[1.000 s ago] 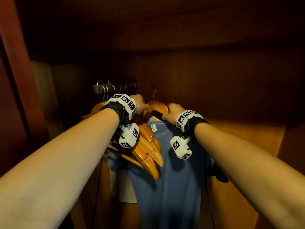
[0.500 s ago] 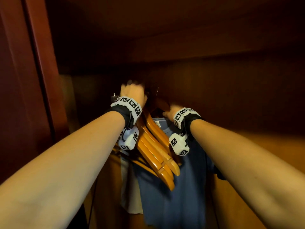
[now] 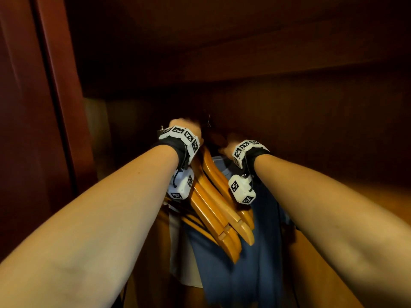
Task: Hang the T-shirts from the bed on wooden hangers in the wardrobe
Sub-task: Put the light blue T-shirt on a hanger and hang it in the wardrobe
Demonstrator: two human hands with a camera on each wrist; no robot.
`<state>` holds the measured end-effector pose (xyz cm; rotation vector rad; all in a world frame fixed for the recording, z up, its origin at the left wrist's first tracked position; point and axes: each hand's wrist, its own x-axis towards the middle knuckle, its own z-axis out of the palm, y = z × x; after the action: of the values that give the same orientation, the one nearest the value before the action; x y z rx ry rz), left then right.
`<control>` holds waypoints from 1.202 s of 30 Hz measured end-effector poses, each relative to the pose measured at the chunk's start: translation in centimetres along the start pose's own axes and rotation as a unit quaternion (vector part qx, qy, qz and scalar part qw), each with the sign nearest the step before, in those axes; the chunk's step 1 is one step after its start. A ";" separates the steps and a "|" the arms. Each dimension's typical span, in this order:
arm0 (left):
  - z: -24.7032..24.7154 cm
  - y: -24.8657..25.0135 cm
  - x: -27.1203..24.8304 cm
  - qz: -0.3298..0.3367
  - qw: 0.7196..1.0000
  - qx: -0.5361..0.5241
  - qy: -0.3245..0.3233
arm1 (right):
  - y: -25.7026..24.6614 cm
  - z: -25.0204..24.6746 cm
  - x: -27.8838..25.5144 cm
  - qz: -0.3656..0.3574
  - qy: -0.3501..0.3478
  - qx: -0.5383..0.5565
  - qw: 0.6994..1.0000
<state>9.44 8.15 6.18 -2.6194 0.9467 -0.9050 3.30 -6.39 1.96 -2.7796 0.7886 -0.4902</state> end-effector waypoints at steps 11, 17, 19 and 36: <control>-0.3 -0.1 -0.2 0.006 1.000 0.013 -0.020 | -1.1 1.8 0.7 -0.014 -0.058 -0.128 0.990; -0.1 0.0 -0.4 0.009 1.000 0.027 -0.008 | 0.0 2.8 0.9 0.003 -0.068 -0.070 0.995; -0.2 -0.1 -0.3 0.011 1.000 0.028 -0.008 | 0.3 2.8 0.9 -0.009 -0.068 -0.064 0.996; -0.4 0.0 -1.1 0.016 0.999 0.035 -0.005 | 1.5 1.9 -1.1 -0.015 -0.115 -0.087 0.989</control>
<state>8.50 8.86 5.97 -2.5413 0.9348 -0.8987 2.45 -6.82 -0.53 -2.9402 0.7701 -0.1043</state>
